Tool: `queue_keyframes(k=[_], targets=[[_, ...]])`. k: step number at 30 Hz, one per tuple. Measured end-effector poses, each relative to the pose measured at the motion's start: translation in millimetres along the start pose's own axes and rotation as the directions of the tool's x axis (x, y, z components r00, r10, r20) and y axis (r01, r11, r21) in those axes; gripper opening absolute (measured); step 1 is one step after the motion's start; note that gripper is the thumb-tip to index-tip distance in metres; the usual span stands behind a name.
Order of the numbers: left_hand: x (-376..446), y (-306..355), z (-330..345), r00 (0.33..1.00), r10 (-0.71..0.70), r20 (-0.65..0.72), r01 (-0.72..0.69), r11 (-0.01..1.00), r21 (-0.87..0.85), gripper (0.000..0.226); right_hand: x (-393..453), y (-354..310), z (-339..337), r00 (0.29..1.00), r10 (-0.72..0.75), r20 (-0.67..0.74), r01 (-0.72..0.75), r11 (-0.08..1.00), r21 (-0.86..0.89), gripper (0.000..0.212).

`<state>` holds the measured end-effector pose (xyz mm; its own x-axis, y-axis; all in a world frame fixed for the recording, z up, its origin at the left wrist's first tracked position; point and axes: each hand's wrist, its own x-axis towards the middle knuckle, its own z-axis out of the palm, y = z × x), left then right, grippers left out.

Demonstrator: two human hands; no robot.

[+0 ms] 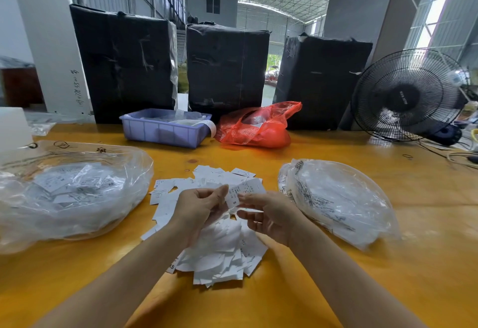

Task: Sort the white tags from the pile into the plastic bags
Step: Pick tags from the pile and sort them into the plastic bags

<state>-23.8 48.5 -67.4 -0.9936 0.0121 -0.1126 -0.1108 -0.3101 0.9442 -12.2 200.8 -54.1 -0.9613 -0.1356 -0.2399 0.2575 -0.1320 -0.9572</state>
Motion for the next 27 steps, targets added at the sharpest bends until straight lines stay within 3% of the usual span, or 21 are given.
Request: queue_keyframes(k=[2, 10, 15, 20, 23, 27], targets=[[-1, 1, 0, 0.998, -0.008, 0.064, 0.008, 1.0, -0.007, 0.012, 0, 0, -1, 1.0, -0.02, -0.022, 0.02, 1.0, -0.018, 0.003], [-6, 4, 0, 0.975, -0.029, 0.219, 0.009, 0.996, 0.092, 0.05, 1, -3, -6, 1.0, -0.02, -0.013, 0.019, 0.998, -0.053, 0.006], [-7, 5, 1, 0.971, -0.032, 0.237, 0.003, 0.992, 0.124, 0.054, 1, -5, -10, 0.999, -0.018, -0.03, 0.016, 0.997, -0.078, 0.01], [-4, 5, -1, 0.991, 0.01, 0.132, -0.012, 1.0, 0.015, 0.024, 1, -7, -13, 0.998, -0.044, -0.052, 0.038, 0.992, -0.119, 0.01], [-1, 6, -2, 0.994, 0.057, 0.094, -0.062, 0.997, 0.053, 0.016, 1, -6, -14, 0.998, -0.059, -0.031, 0.053, 0.986, -0.158, 0.011], [-2, 4, -1, 0.986, 0.081, 0.145, -0.1, 0.987, 0.127, 0.014, 1, -5, -14, 0.998, -0.053, -0.02, 0.049, 0.985, -0.167, 0.012]])
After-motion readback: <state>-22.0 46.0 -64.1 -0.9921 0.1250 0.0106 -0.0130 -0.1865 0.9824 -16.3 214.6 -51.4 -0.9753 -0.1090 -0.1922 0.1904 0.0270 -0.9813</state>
